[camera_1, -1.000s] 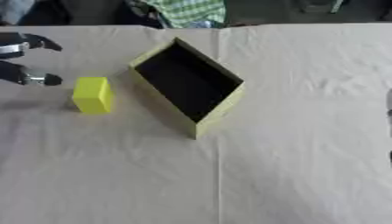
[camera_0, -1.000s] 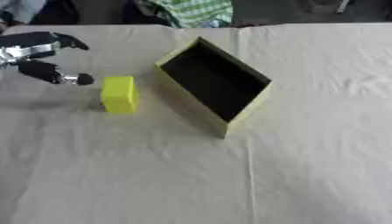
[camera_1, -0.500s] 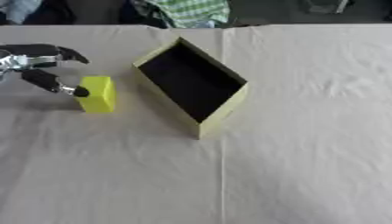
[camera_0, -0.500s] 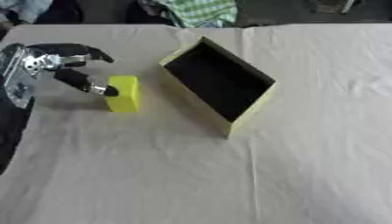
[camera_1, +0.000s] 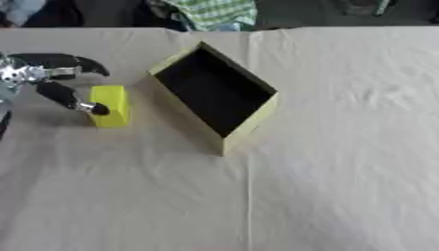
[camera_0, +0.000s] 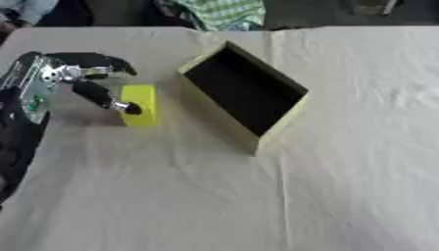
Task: Pick up objects on the table and place them in the box.
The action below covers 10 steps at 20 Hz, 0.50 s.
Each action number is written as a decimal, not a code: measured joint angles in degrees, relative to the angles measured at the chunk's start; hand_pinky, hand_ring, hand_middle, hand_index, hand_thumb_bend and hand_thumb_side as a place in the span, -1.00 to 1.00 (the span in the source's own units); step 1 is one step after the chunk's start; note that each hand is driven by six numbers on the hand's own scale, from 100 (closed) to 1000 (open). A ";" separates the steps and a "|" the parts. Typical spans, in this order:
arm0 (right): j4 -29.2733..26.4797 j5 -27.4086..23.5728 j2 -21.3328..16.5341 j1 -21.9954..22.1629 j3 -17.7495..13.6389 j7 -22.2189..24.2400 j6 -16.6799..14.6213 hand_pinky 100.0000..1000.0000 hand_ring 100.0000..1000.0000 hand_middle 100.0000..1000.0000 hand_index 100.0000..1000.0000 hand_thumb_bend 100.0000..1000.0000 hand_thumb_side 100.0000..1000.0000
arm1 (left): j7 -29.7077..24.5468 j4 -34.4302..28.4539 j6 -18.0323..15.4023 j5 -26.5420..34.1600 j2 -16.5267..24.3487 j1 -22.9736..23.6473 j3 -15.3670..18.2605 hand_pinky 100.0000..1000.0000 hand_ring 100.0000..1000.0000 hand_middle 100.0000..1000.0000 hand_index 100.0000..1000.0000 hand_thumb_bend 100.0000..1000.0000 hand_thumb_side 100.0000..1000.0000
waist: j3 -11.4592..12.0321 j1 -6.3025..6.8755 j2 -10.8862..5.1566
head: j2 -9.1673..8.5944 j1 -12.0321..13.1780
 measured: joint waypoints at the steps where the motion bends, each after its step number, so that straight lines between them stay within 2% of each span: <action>1: 0.00 -0.01 0.00 0.00 0.08 0.02 0.00 0.42 0.42 -0.12 0.57 -1.00 0.26 | -0.02 -0.20 0.02 -0.44 -0.14 -0.27 -0.01 1.00 1.00 0.93 0.94 0.30 0.52 | 0.00 0.00 0.00 | 0.00 -0.01; 4: 0.00 -0.02 0.01 -0.01 0.14 0.12 0.06 0.42 0.42 -0.12 0.57 -1.00 0.26 | -0.29 -0.54 0.29 -1.47 -0.62 -0.81 -0.06 1.00 1.00 0.95 0.93 0.15 0.37 | -0.01 0.04 0.00 | 0.00 -0.02; 6: 0.00 -0.03 0.01 -0.02 0.14 0.15 0.07 0.42 0.42 -0.12 0.57 -1.00 0.26 | -0.59 -0.66 0.59 -2.20 -0.98 -1.07 -0.09 1.00 1.00 0.95 0.93 0.05 0.34 | -0.02 0.04 0.00 | 0.01 -0.02; 9: 0.00 -0.04 0.02 -0.07 0.14 0.17 0.09 0.42 0.42 -0.12 0.57 -1.00 0.26 | -0.86 -0.76 0.86 -3.25 -1.46 -1.33 -0.17 1.00 1.00 0.94 0.92 -0.01 0.42 | -0.04 0.04 0.01 | 0.03 -0.02; 10: 0.00 -0.05 0.02 -0.11 0.14 0.19 0.10 0.42 0.42 -0.12 0.57 -1.00 0.26 | -0.89 -0.75 0.89 -3.69 -1.51 -1.29 -0.19 1.00 1.00 0.92 0.92 -0.07 0.50 | -0.04 0.04 0.01 | 0.03 -0.02</action>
